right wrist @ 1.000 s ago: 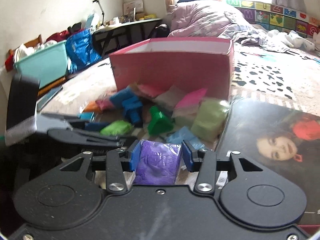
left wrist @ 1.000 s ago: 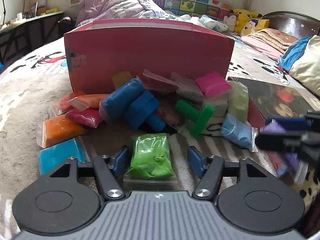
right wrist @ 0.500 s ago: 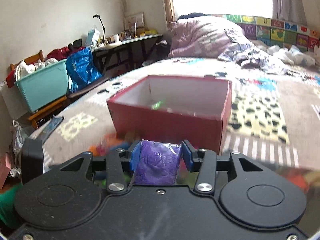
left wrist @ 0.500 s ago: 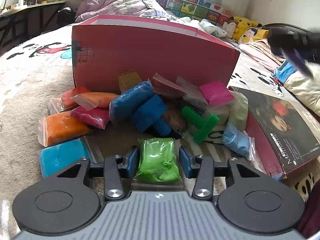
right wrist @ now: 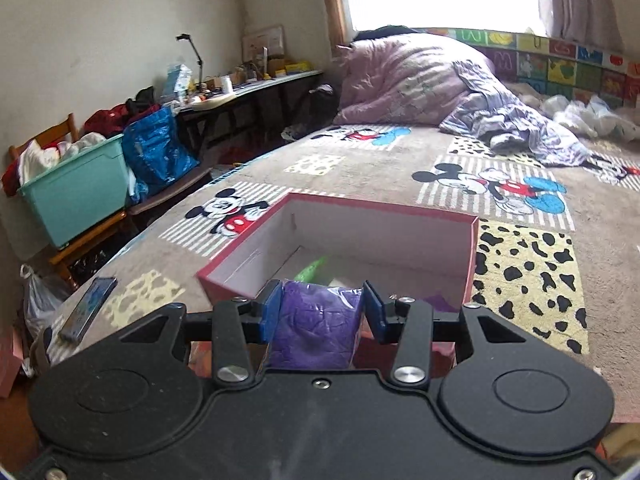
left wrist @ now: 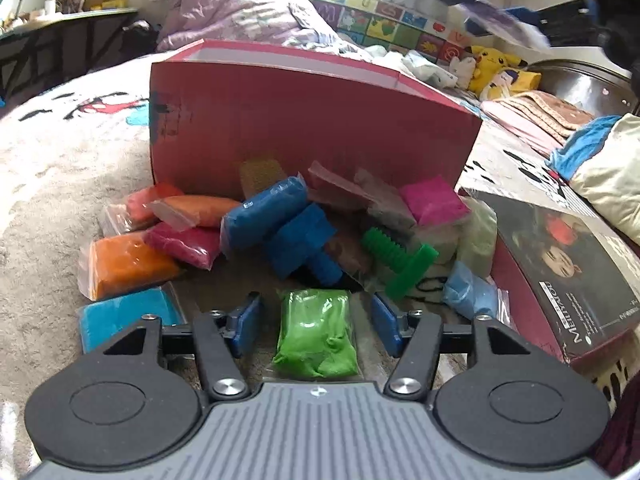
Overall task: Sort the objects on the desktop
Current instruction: 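Carry the purple bag into the pink box and release it while the left holds the green bag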
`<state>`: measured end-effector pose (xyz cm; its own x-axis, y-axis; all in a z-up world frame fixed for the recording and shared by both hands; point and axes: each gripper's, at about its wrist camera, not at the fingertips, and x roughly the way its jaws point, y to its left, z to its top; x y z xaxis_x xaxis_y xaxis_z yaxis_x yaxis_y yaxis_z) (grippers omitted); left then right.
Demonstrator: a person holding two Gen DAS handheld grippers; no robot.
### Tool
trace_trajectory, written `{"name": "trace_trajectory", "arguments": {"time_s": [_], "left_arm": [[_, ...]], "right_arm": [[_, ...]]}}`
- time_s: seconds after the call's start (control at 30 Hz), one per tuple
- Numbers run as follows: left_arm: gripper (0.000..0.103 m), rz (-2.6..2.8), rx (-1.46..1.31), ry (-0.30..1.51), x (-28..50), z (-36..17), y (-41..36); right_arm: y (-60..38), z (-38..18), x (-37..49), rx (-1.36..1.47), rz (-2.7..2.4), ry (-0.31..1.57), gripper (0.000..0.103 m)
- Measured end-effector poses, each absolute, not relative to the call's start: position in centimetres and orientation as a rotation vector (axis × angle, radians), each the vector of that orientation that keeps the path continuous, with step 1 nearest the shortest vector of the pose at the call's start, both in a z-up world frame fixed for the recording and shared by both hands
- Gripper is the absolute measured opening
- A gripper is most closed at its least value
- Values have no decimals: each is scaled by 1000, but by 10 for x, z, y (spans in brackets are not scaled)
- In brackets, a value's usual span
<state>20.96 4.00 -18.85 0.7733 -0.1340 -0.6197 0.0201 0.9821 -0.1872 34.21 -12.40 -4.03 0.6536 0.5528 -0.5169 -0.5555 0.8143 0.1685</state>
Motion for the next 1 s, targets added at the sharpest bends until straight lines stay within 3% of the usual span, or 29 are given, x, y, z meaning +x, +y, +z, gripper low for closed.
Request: {"name": "trace_trajectory", "arguments": {"time_s": [1.0], "left_arm": [[61, -111, -280, 702, 224, -196, 59]], "right_arm": [[-20, -104, 514, -303, 459, 1029, 44]]}}
